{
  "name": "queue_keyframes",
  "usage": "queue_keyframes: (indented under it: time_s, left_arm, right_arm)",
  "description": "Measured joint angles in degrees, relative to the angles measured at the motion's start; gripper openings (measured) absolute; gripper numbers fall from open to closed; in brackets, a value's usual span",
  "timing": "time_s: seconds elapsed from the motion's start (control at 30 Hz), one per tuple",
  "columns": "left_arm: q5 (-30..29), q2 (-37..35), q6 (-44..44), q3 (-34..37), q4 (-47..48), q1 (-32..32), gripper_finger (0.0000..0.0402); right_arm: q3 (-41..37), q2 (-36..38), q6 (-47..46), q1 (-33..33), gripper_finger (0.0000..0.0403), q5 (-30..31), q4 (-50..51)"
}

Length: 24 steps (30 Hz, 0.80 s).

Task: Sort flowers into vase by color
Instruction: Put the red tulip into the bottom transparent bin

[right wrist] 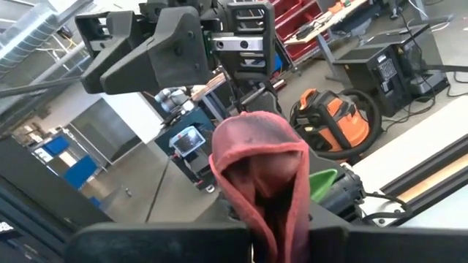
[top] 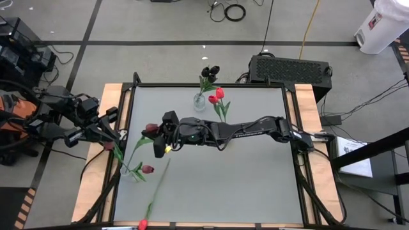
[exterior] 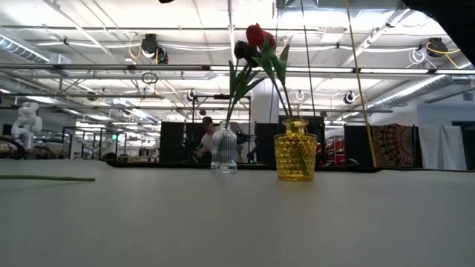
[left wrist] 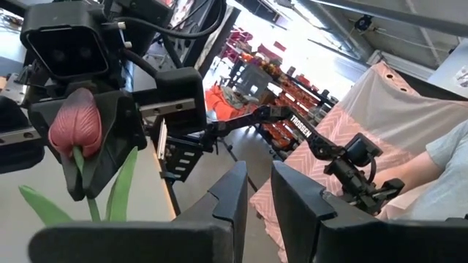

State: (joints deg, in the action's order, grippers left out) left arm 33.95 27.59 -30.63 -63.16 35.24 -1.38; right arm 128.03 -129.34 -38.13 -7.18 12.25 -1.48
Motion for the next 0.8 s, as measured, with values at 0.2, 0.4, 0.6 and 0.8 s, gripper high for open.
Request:
queue_keyframes:
  time_s: [0.2,0.4,0.6,0.8]
  left_arm:
    - [0.0,0.0,0.0,0.0,0.0,0.0,0.0069]
    - [0.0,0.0,0.0,0.0,-0.2,0.0,0.0069]
    - [0.0,0.0,-0.1,0.0,-0.2,0.0,0.0069]
    - [0.0,0.0,-0.2,0.0,-0.2,0.0,0.0069]
  right_arm:
    - [0.0,-0.6,-0.4,0.0,0.0,0.0,-1.2]
    - [0.0,-2.0,-1.6,0.0,0.0,-0.1,-1.6]
    - [0.0,-1.9,-0.5,0.4,0.0,-0.1,-1.8]
    - [0.0,-1.9,-0.1,0.7,0.0,0.2,-0.4]
